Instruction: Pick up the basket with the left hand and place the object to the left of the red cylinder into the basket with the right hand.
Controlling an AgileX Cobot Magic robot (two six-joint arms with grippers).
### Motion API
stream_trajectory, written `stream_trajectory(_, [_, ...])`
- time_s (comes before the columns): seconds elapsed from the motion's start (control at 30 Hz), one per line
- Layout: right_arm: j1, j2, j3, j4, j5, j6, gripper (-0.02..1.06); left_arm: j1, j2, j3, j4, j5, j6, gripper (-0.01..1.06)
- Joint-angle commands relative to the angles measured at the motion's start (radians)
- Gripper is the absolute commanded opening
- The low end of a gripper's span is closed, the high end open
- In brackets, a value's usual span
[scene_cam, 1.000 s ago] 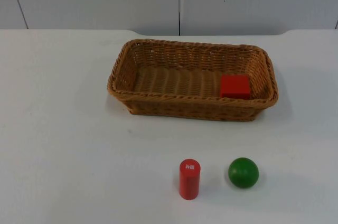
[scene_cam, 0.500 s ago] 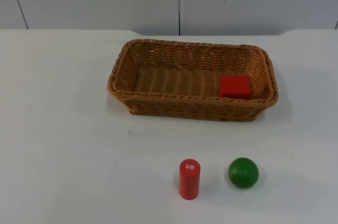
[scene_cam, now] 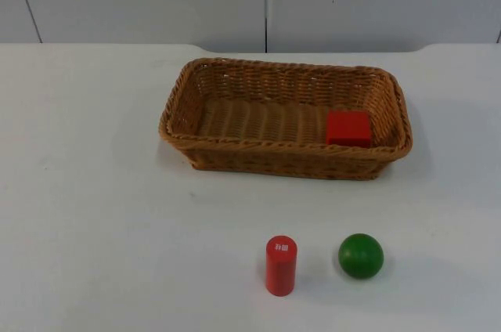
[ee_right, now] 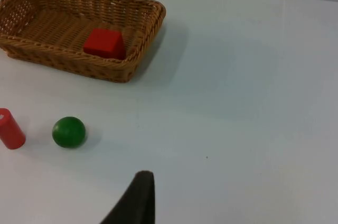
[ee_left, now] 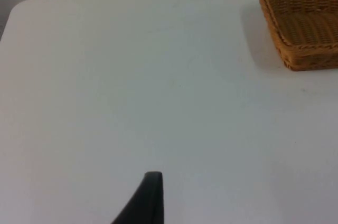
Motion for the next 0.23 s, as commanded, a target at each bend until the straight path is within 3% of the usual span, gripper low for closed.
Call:
stream_trajectory(0.0, [-0.008,-0.002,0.005,0.003,-0.003,-0.003,1.05,0.062,-0.004,0.006,0.007,-0.011,0.0,1.05])
stream_trajectory(0.2, [-0.008,-0.002,0.005,0.003,-0.003,-0.003,1.05,0.147,-0.004,0.006,0.007,-0.011,0.0,1.05])
